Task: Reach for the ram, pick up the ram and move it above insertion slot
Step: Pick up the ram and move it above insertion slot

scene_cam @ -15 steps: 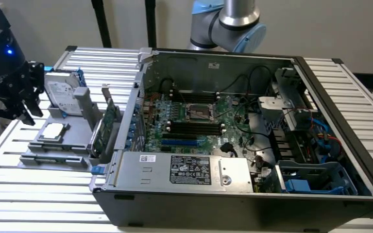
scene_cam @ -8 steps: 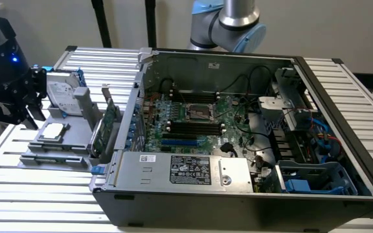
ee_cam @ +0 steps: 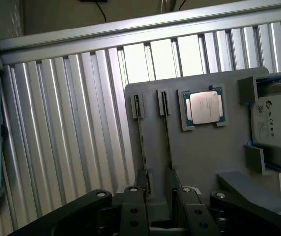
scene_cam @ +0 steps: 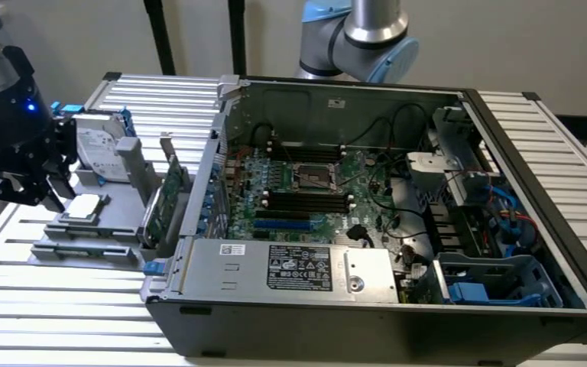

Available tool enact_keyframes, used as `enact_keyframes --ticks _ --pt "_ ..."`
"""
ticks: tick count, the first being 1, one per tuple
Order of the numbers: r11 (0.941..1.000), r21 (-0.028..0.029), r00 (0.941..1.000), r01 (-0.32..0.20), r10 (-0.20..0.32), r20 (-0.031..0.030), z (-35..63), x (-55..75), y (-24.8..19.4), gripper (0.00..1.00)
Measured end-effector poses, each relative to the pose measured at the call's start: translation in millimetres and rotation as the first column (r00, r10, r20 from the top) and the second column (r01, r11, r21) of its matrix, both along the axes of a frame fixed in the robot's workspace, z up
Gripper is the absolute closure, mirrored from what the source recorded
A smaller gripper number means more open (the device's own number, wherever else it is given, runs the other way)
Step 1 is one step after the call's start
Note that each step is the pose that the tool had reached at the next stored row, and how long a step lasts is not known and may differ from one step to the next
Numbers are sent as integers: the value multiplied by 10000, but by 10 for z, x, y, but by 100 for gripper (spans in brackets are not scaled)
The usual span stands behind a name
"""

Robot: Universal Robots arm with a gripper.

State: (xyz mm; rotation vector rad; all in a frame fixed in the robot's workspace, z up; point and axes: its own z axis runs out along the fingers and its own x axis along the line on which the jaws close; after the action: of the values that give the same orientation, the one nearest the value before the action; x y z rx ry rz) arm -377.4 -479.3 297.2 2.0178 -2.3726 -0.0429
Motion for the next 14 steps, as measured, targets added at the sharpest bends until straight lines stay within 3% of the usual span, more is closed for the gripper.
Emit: enact_keyframes --ticks 14 --pt "9989 -1 9989 -459 459 0 -254 0 -42 69"
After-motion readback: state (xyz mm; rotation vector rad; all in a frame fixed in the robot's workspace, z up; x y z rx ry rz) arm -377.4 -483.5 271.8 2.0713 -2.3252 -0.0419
